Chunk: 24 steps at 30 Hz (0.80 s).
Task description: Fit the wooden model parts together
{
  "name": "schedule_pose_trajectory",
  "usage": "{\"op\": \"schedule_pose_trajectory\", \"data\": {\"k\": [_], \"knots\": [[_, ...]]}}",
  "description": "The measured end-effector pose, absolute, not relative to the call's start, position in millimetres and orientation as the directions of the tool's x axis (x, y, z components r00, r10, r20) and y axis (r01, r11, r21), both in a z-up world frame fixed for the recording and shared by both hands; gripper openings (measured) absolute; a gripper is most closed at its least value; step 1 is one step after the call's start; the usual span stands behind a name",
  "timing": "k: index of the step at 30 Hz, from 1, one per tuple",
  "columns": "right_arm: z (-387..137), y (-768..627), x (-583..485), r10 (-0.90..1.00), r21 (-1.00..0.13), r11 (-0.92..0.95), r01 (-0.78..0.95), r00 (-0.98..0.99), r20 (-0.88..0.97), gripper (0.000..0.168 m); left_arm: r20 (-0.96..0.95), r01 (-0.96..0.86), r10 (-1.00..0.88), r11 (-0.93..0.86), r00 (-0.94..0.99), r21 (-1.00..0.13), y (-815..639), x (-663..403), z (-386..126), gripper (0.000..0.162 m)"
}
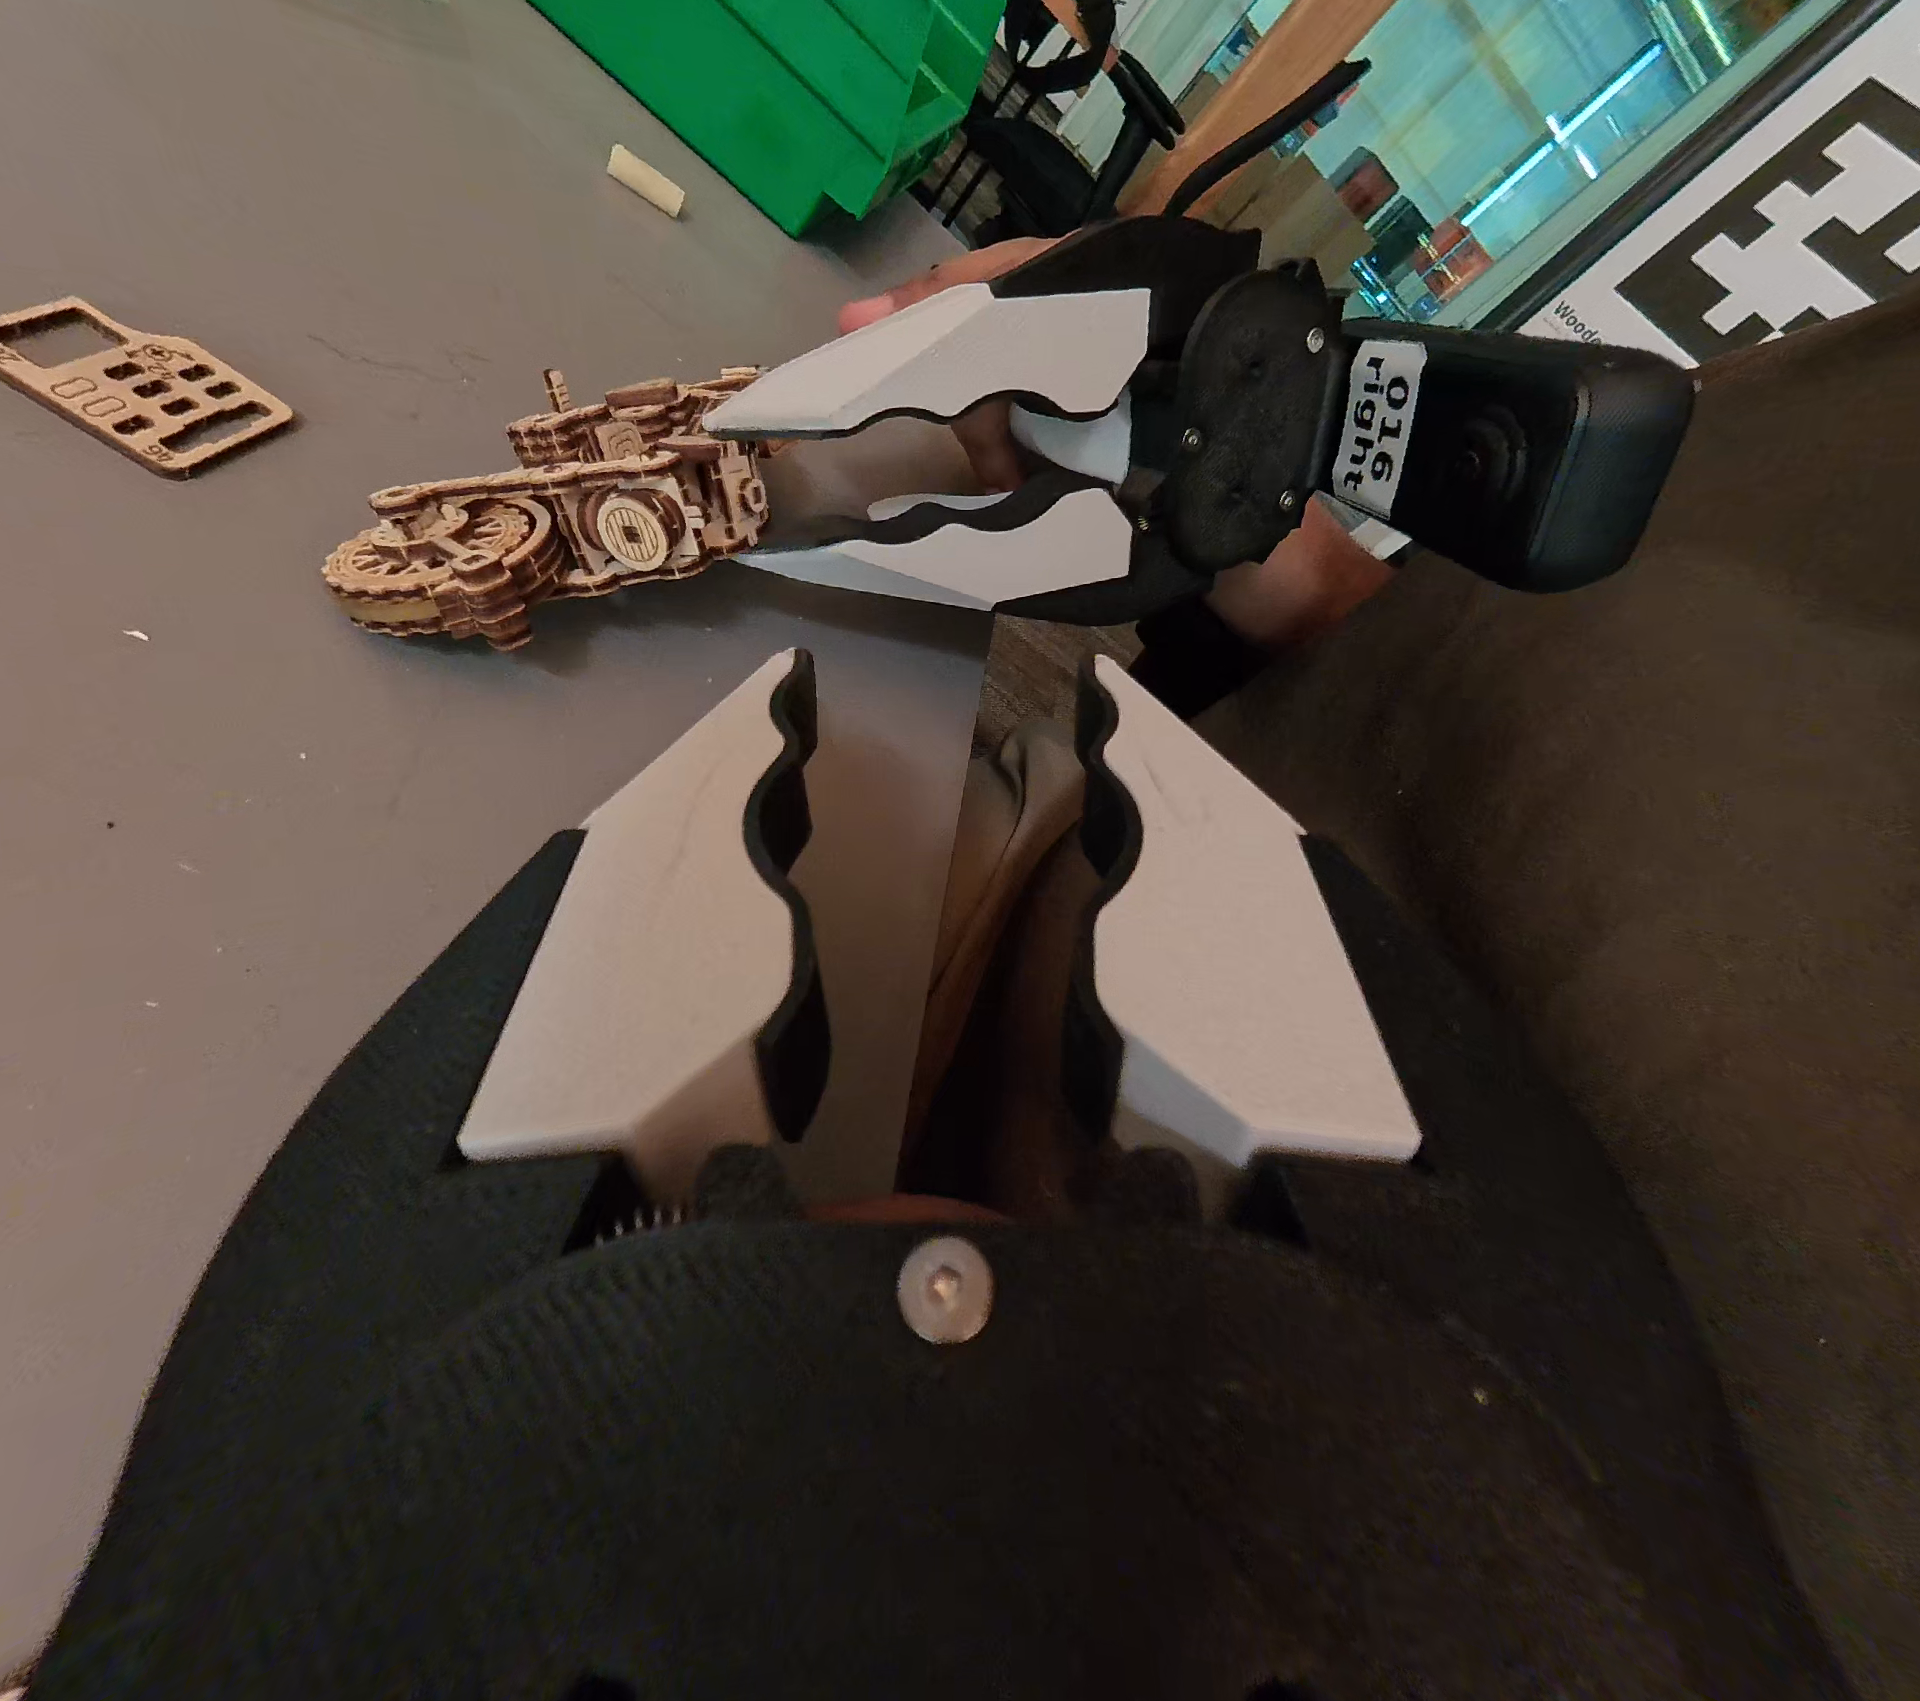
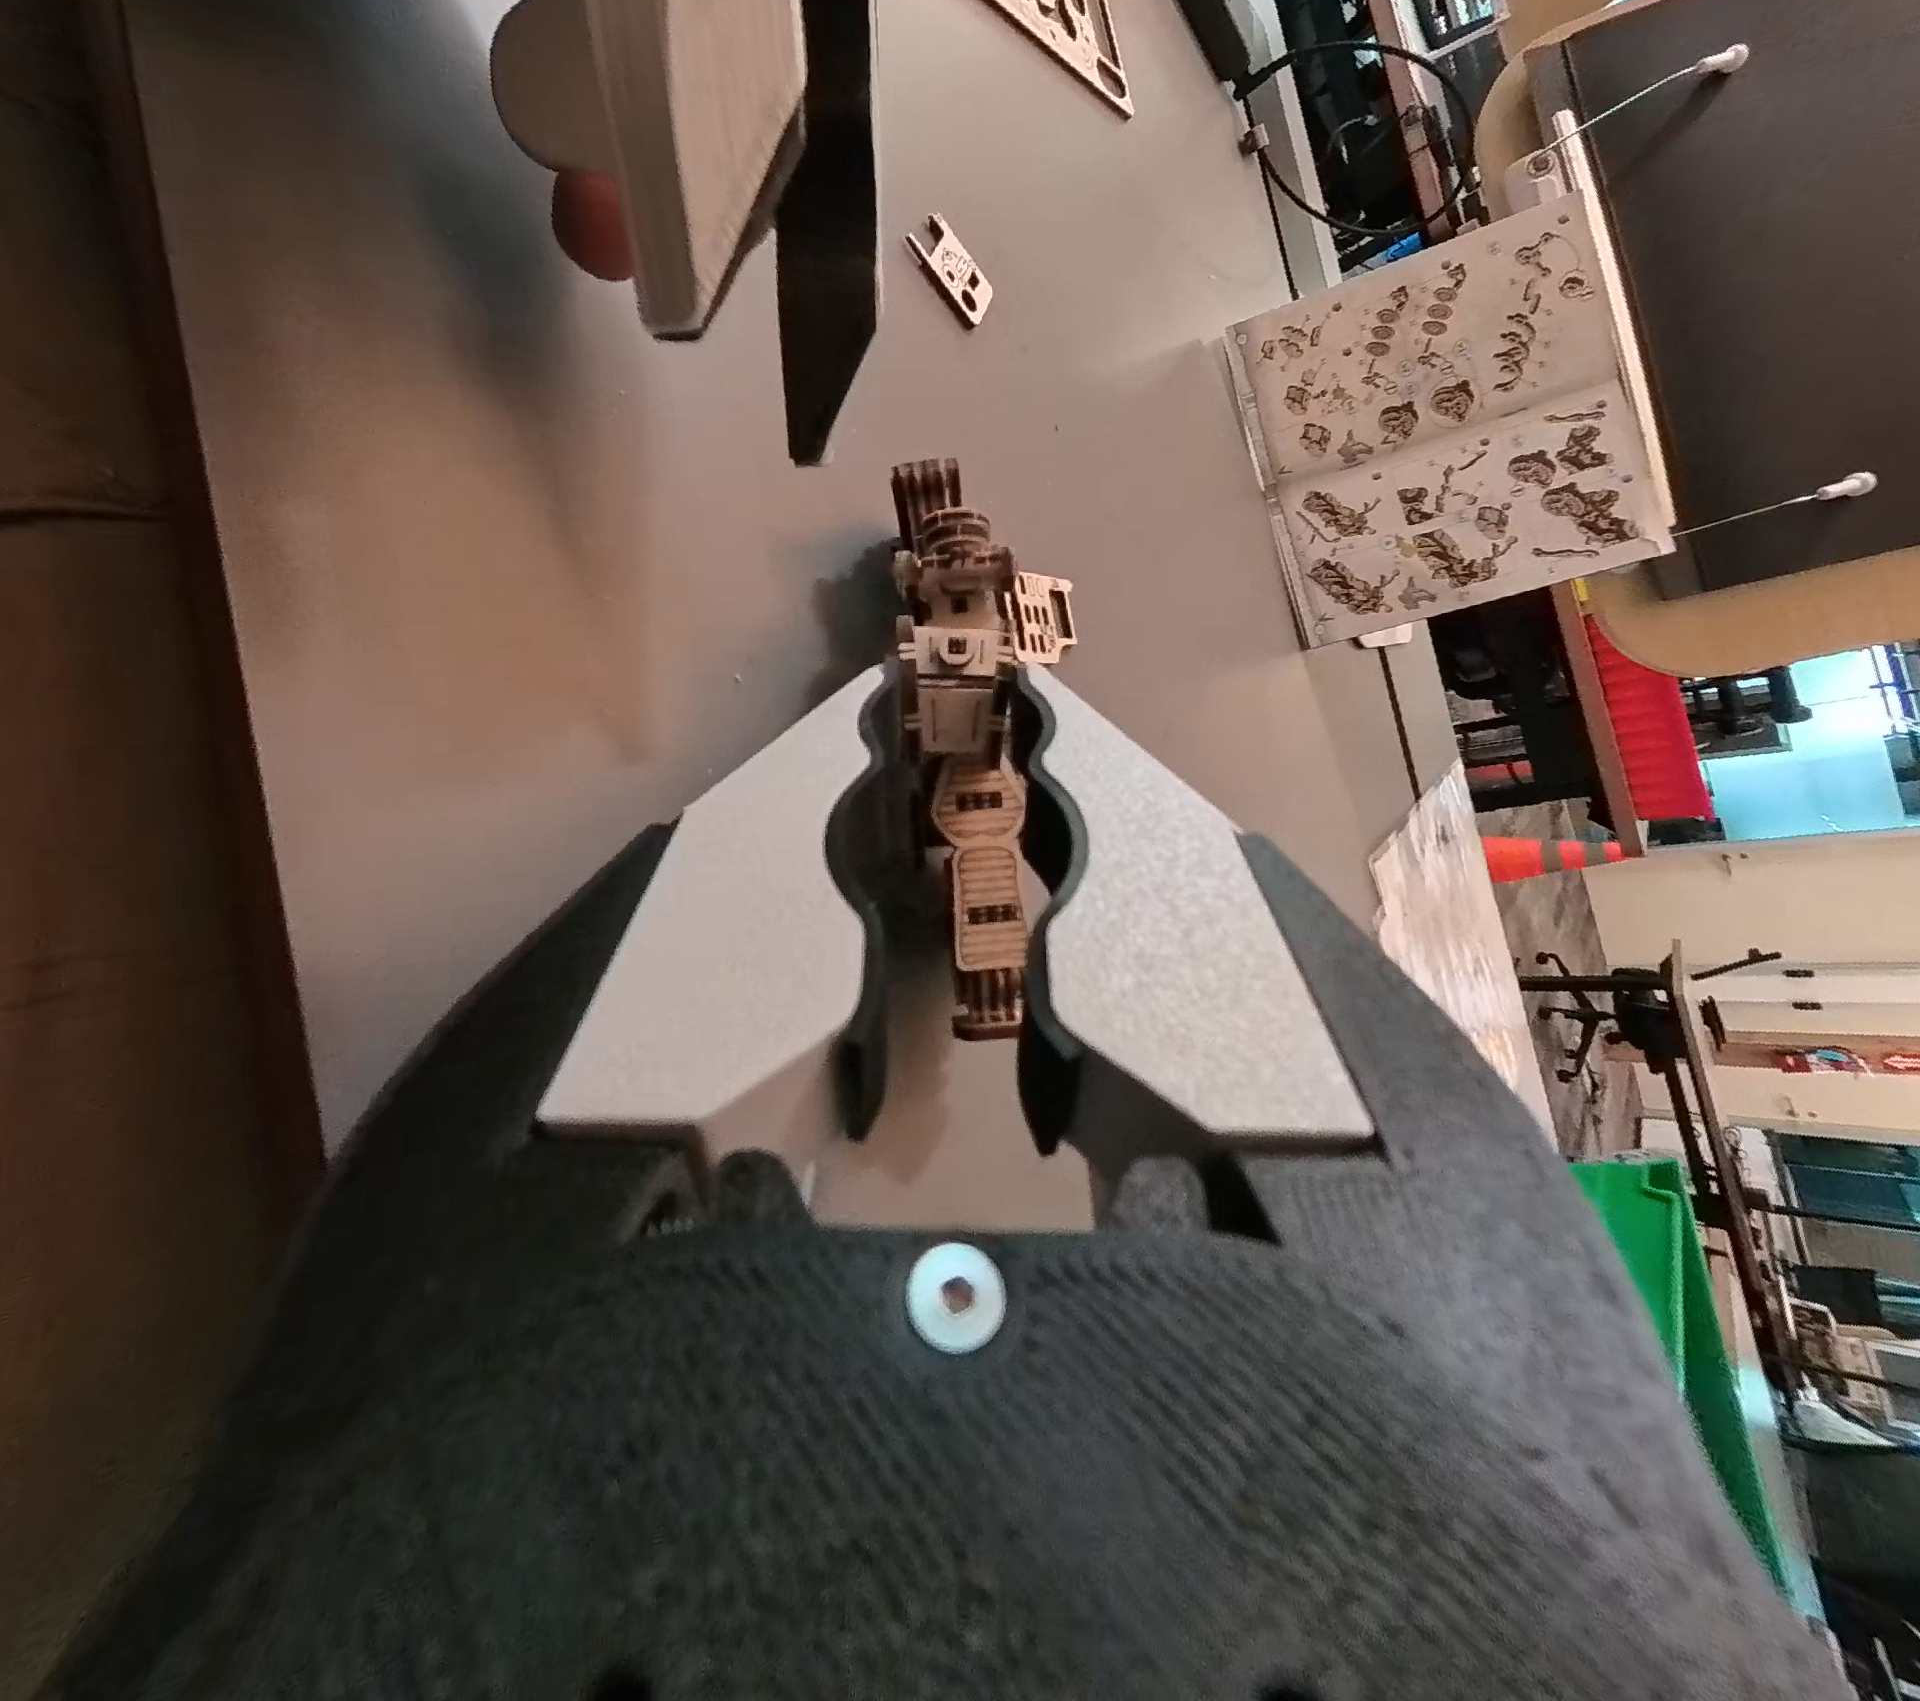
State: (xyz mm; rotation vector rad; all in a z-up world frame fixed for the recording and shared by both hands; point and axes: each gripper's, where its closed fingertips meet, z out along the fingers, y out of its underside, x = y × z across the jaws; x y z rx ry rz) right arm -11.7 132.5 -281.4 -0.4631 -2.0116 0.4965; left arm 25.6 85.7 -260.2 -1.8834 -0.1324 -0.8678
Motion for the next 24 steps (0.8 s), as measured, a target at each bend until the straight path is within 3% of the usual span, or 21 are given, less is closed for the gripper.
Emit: {"op": "schedule_pose_trajectory", "data": {"k": [7, 13, 20, 24], "knots": [[-280, 131, -11, 0.531, -0.546, 0.83, 0.112, -0.457, 0.714, 0.019, 0.617, 0.45, -0.278, -0.48, 0.736, -0.753, 86, 25, -260, 0.049], [-273, 130, -7, 0.599, -0.632, 0.768, 0.103, -0.466, 0.652, 0.019, 0.615, 0.45, -0.278, -0.477, 0.738, -0.755, 86, 25, -260, 0.049], [-259, 119, 5, 0.692, -0.799, 0.595, 0.091, -0.563, 0.452, 0.019, 0.617, 0.461, -0.278, -0.461, 0.736, -0.758, 85, 22, -256, 0.049], [-269, 104, 12, 0.671, -0.817, 0.564, 0.119, -0.643, 0.37, 0.019, 0.614, 0.475, -0.272, -0.435, 0.741, -0.765, 86, 17, -252, 0.047]]}}
